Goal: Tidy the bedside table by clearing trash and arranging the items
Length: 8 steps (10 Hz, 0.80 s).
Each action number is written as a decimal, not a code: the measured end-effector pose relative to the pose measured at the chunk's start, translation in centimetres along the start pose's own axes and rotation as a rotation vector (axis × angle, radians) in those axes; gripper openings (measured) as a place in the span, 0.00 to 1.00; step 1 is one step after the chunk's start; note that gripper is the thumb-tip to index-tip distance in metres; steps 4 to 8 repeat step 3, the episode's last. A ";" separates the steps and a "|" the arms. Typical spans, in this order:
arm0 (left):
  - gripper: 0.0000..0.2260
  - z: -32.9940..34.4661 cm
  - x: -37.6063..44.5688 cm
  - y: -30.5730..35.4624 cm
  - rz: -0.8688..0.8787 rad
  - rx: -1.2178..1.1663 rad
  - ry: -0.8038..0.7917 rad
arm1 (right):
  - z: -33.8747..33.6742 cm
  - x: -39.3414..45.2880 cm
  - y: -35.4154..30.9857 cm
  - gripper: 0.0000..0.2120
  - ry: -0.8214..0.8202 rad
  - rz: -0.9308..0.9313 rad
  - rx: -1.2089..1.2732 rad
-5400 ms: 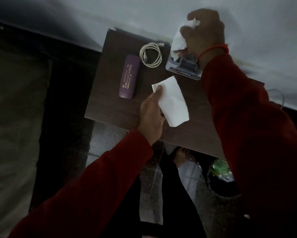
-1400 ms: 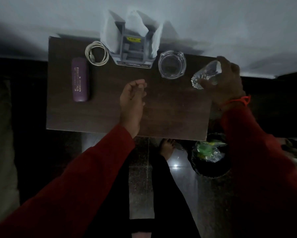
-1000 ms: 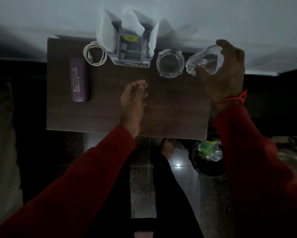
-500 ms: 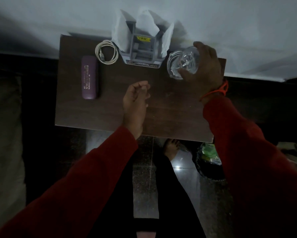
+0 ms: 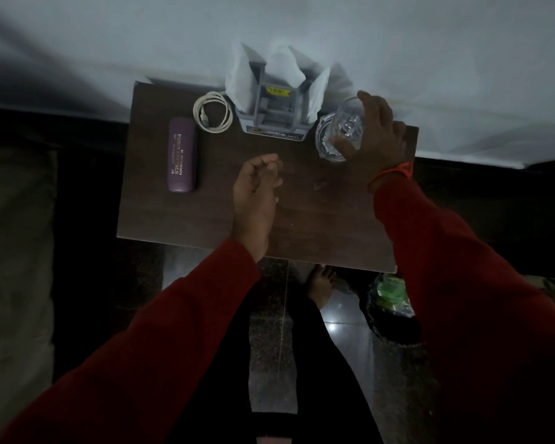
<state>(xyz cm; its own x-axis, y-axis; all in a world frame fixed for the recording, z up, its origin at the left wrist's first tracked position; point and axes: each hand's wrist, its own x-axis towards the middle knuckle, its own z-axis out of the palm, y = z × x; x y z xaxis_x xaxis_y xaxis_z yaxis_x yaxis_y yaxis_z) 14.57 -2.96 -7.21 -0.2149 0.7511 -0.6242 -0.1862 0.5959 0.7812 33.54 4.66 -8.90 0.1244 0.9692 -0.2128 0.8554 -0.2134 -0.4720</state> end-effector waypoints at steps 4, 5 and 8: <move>0.10 -1.2 -0.2 3.5 0.391 0.175 0.009 | -0.8 -4.5 -4.5 0.36 0.227 -0.036 -0.212; 0.10 -1.2 -0.2 3.5 0.391 0.175 0.009 | -0.8 -4.5 -4.5 0.36 0.227 -0.036 -0.212; 0.10 -1.2 -0.2 3.5 0.391 0.175 0.009 | -0.8 -4.5 -4.5 0.36 0.227 -0.036 -0.212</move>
